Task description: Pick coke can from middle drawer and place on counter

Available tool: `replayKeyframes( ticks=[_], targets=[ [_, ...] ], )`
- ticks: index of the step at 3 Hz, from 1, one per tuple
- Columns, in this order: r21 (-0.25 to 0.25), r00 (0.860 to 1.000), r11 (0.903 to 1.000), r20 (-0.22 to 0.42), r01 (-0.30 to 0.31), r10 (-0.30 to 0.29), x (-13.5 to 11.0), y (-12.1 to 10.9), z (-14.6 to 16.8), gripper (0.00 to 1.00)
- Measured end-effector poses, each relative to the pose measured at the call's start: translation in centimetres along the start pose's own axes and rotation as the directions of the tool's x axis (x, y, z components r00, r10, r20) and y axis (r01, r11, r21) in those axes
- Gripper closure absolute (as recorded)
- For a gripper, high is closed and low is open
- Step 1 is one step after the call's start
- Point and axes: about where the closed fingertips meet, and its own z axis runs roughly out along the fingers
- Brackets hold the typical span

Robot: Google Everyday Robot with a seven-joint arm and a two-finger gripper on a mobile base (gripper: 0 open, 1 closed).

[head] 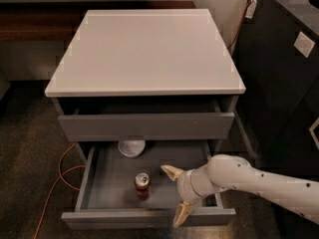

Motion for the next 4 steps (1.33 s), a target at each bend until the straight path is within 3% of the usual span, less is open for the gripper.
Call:
replayKeyframes(
  ticks=[2, 4],
  targets=[
    [0.016, 0.991, 0.9922, 0.046, -0.124, 0.123, -0.2, -3.1, 2.2, 0.0],
    [0.009, 0.986, 0.9874, 0.051, -0.158, 0.157, -0.3, -3.6, 2.8, 0.0]
  ],
)
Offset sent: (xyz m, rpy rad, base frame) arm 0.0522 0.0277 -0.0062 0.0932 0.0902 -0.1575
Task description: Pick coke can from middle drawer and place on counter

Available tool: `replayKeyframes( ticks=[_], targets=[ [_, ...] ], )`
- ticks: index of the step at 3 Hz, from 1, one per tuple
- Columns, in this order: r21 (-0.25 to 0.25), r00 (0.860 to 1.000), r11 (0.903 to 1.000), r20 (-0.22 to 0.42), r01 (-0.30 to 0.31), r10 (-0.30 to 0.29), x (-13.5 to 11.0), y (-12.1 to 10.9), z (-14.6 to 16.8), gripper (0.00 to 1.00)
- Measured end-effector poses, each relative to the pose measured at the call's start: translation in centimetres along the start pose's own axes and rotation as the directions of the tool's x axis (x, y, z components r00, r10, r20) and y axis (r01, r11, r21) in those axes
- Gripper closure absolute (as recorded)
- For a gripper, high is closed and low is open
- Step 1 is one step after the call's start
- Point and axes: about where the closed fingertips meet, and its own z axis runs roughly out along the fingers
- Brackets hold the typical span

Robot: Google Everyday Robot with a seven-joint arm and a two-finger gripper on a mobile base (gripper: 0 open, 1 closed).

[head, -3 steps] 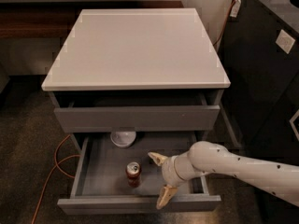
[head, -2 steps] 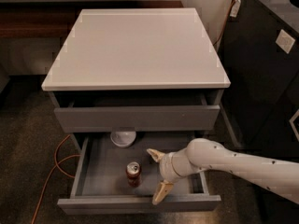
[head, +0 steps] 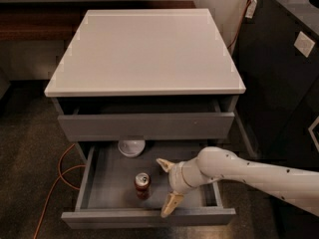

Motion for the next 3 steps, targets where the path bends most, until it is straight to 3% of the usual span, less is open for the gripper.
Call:
replayKeyframes(
  ticks=[2, 3],
  targets=[
    [-0.001, 0.995, 0.9959, -0.049, -0.091, 0.09, -0.1, -1.1, 2.0, 0.0],
    [0.04, 0.986, 0.9877, -0.064, -0.151, 0.154, 0.1, -1.8, 3.1, 0.0]
  ],
)
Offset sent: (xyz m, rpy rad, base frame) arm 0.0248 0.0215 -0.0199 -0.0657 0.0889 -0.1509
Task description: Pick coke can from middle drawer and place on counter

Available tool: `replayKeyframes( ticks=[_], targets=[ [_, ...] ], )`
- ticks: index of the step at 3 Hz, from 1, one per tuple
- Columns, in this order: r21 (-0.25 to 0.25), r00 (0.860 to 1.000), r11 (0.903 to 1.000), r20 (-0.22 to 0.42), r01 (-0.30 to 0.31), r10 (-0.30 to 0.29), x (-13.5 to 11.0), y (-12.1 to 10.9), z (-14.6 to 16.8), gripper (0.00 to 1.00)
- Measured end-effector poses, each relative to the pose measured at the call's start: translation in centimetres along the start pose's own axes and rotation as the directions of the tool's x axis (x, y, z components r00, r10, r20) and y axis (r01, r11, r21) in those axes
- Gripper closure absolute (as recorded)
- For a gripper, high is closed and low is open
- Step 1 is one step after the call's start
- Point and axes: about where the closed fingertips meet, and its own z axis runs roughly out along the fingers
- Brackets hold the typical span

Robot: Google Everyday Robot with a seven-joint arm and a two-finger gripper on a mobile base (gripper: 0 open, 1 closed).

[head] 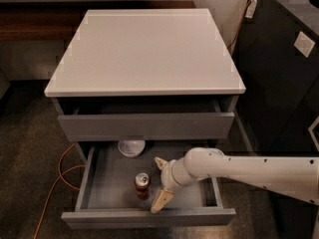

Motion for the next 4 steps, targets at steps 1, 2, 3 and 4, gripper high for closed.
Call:
replayKeyframes(
  ticks=[1, 2, 3, 4],
  targets=[
    [0.013, 1.0, 0.9995, 0.008, -0.03, 0.03, -0.1, -0.4, 1.1, 0.0],
    [0.01, 0.998, 0.9986, 0.022, -0.051, 0.051, 0.0, -1.3, 2.1, 0.0],
    [0.006, 0.997, 0.9976, 0.033, -0.068, 0.068, 0.3, -2.4, 3.0, 0.0],
    [0.001, 0.995, 0.9963, 0.042, -0.086, 0.086, 0.6, -3.1, 4.0, 0.0]
  ],
)
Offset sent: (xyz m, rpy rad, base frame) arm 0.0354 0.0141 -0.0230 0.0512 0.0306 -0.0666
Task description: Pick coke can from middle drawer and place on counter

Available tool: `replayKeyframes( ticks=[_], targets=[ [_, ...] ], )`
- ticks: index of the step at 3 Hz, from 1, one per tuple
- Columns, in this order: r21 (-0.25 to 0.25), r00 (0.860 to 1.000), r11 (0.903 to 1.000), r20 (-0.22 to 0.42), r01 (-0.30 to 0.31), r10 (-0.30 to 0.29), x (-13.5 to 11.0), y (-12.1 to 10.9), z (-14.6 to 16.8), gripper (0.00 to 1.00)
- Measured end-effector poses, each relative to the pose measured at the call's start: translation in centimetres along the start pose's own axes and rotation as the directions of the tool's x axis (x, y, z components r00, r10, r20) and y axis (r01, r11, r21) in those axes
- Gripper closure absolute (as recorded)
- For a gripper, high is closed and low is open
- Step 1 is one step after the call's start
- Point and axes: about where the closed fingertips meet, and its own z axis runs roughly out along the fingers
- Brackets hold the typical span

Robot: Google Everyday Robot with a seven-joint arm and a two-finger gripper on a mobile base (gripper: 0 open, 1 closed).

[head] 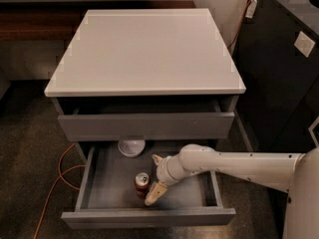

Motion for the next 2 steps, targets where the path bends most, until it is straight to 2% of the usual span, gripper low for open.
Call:
replayKeyframes(
  ticks=[2],
  targets=[
    [-0.029, 1.0, 0.9996, -0.003, -0.006, 0.006, -0.3, -0.4, 2.2, 0.0]
  ],
)
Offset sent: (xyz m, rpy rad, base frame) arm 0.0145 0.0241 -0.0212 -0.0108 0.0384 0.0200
